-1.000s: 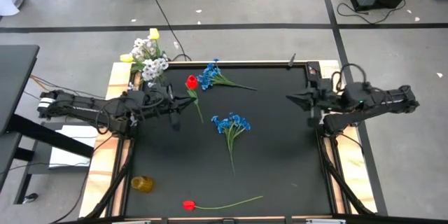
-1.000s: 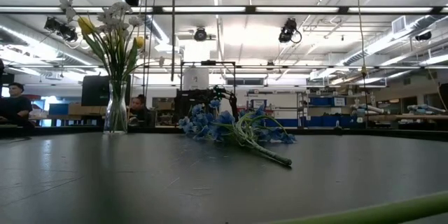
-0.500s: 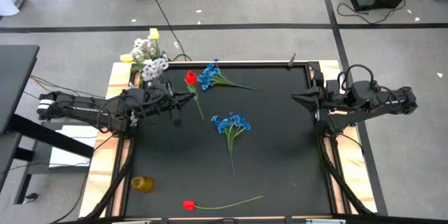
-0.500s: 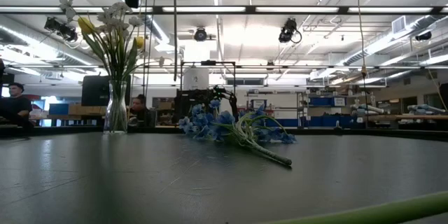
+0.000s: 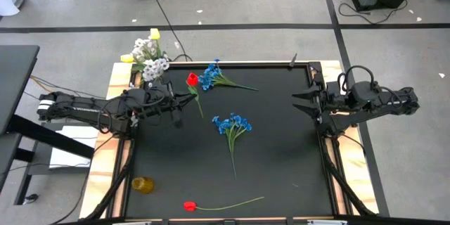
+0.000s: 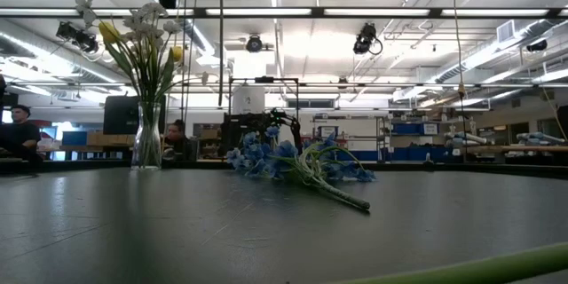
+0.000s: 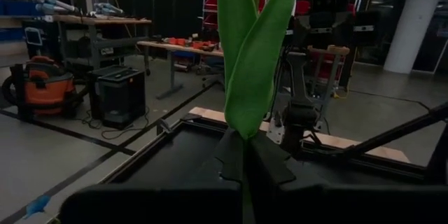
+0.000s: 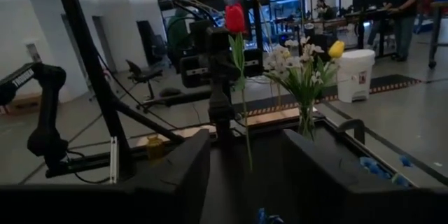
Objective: Sort flowers into vase by color
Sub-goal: Put the right red flower into the yellow vase
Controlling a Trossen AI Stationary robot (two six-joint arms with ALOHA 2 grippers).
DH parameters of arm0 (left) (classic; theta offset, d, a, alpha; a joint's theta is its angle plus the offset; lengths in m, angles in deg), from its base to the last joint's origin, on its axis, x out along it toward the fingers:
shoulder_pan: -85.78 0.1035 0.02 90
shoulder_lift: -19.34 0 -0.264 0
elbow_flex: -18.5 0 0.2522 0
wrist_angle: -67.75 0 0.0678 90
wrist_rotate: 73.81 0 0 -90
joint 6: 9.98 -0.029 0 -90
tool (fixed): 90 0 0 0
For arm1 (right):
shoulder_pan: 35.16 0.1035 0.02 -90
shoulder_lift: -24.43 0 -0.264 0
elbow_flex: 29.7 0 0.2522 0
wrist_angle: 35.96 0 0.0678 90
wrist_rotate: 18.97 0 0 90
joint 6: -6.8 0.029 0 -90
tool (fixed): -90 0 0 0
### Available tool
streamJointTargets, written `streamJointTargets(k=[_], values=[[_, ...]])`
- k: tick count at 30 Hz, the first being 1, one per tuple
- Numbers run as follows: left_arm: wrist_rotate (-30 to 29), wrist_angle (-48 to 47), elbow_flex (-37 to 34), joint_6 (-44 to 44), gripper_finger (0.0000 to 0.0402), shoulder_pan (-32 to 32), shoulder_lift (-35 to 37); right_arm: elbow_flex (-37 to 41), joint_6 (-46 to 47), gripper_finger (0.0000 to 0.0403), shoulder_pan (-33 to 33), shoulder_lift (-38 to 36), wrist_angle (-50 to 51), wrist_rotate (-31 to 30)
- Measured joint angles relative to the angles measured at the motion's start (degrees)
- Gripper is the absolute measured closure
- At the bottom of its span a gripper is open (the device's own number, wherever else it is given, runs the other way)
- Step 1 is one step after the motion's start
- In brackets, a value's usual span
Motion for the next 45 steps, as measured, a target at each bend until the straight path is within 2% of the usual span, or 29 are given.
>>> streamJointTargets(k=[8,11,15,23,31,35,39,45], values=[[-0.01,-0.44,0.00,-0.81,0.0395,-5.41,0.52,0.00,2.07,0.0211,0.00,0.04,-0.07,0.00],[-2.19,-2.32,0.00,-0.99,0.0395,-7.70,2.34,0.00,2.05,0.0210,0.00,0.04,-0.08,0.00],[-5.50,-10.09,0.00,-1.93,0.0395,-10.43,7.31,0.00,2.04,0.0210,0.00,0.04,-0.17,0.00],[-4.82,-25.52,0.02,-1.43,0.0395,-16.85,17.88,0.00,2.02,0.0210,0.00,0.04,-0.41,0.00],[7.82,-35.37,0.02,0.79,0.0395,-24.00,27.65,0.00,2.02,0.0210,0.00,0.04,-0.41,0.00],[18.53,-37.92,0.02,0.14,0.0395,-27.33,31.52,-0.02,2.02,0.0211,0.00,0.04,-0.41,0.00],[29.09,-39.24,0.02,0.12,0.0395,-30.16,33.88,-0.02,2.02,0.0210,0.00,0.04,-0.41,0.00],[38.32,-39.37,0.02,-0.40,0.0395,-33.31,35.31,-0.02,2.02,0.0211,0.00,0.04,-0.41,-0.02]])
